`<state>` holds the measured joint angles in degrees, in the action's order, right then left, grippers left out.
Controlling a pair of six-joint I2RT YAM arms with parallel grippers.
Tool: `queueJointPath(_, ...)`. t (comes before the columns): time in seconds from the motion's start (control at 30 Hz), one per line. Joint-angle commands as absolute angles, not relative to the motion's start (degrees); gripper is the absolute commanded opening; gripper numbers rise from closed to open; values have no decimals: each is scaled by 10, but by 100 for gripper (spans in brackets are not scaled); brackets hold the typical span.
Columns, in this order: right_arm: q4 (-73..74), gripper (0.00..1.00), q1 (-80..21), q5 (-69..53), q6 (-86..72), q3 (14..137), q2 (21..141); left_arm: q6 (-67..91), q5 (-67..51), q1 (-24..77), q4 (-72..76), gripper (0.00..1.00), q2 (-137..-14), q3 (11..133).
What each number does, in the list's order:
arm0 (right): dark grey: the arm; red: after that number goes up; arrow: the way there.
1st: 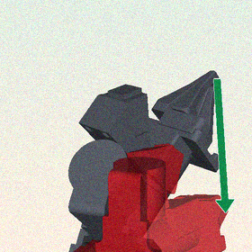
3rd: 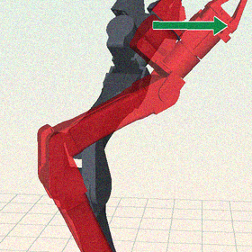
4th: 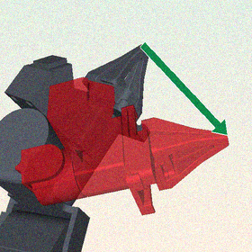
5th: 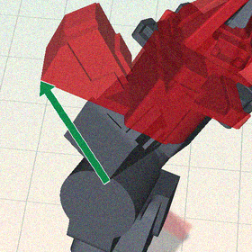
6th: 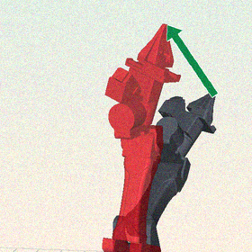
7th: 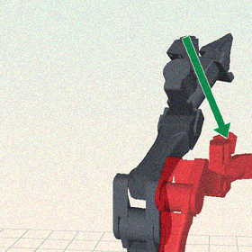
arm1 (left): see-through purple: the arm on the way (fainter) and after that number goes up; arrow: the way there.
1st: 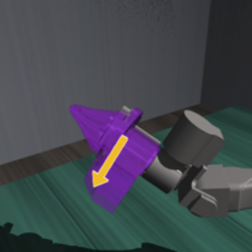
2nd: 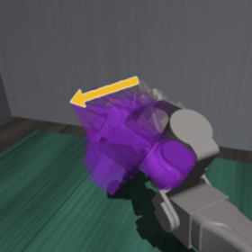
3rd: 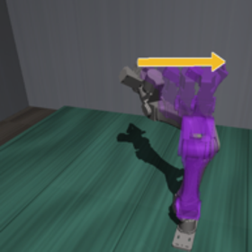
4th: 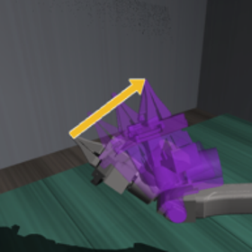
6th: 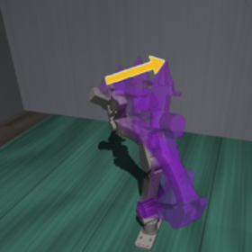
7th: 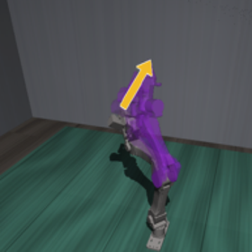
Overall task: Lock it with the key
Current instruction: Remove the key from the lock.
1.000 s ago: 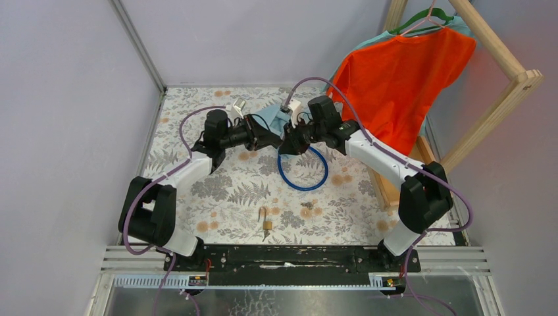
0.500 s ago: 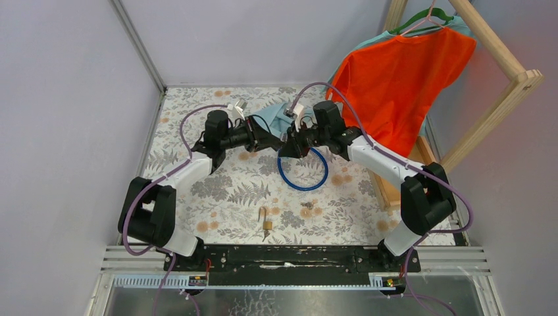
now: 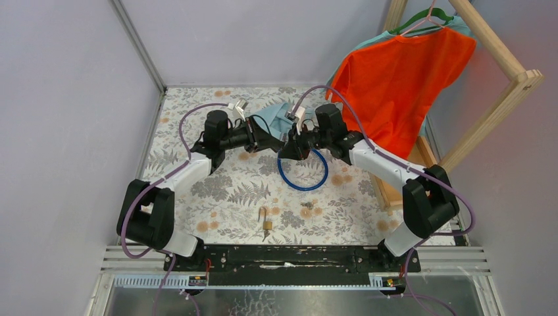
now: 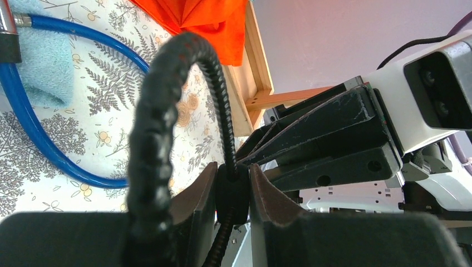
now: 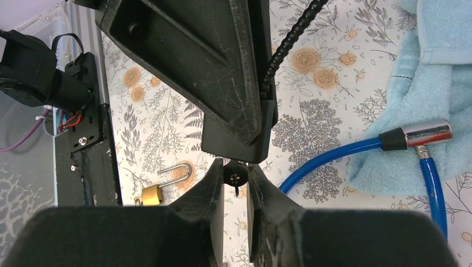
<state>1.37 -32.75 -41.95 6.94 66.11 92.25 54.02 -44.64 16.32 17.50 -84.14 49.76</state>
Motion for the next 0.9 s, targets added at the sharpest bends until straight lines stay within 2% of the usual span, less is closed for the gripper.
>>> queueJointPath(0.0, 98, 0, -309, -382, 78, 623, 884, 502, -378, 126, 205, 0, -826, 525)
queueJointPath(0.2, 108, 0, -308, -422, 79, 620, 895, 488, -375, 127, 200, 0, -825, 528)
queueJointPath(0.87, 85, 0, -308, -414, 64, 622, 880, 515, -399, 134, 240, 0, -824, 522)
